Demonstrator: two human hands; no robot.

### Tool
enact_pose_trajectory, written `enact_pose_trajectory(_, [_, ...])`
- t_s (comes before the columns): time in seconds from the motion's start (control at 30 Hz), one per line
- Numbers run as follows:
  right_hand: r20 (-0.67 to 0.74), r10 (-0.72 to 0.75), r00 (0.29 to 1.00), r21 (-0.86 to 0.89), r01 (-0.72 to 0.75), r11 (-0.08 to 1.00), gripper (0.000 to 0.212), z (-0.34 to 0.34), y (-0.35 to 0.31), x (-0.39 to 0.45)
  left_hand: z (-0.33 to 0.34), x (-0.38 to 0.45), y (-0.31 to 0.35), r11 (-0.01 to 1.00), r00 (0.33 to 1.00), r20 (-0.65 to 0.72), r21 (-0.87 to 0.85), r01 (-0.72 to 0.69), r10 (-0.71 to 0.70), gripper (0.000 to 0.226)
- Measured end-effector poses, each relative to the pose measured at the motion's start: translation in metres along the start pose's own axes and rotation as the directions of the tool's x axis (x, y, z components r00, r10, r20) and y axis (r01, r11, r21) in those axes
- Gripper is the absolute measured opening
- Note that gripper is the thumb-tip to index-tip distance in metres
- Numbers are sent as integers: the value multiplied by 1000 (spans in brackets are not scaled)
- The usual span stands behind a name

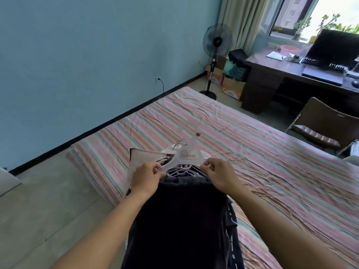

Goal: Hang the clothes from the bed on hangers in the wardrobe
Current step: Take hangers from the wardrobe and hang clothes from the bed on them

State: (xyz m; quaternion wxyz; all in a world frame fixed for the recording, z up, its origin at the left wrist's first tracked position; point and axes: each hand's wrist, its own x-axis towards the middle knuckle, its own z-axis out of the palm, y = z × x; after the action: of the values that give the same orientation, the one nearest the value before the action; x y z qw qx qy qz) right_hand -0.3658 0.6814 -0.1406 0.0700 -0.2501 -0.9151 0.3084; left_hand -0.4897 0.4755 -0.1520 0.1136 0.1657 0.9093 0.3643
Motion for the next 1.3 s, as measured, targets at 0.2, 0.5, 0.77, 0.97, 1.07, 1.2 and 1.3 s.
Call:
enact_pose_trajectory(0.2, [40,64,997,-56,-62,997,30,42,43,75,62,76,-9,992,1000,-17,122,23,-22,18])
enact_pose_trajectory(0.5, [185,41,982,-340,24,940,35,111,97,154,153,136,-72,822,969,244,542,-176,47,121])
enact_pose_trajectory(0.77, [197,-43,979,-317,105,943,88,175,137,165,207,170,-108,792,942,312,603,-95,-125,106])
enact_pose_trajectory(0.97, [261,-13,965,-453,134,881,100,214,163,159,225,181,-117,786,904,375,613,-75,-207,103])
enact_pose_trajectory(1.07, [328,18,944,-462,144,875,98,219,172,170,223,191,-119,794,837,480,600,-94,-263,112])
enact_pose_trajectory(1.2, [399,86,913,-486,131,864,97,218,169,182,206,219,-112,787,672,641,601,-140,-370,136])
enact_pose_trajectory(1.3, [451,145,881,-538,138,832,98,207,158,186,195,212,-111,774,682,654,600,-203,-328,135])
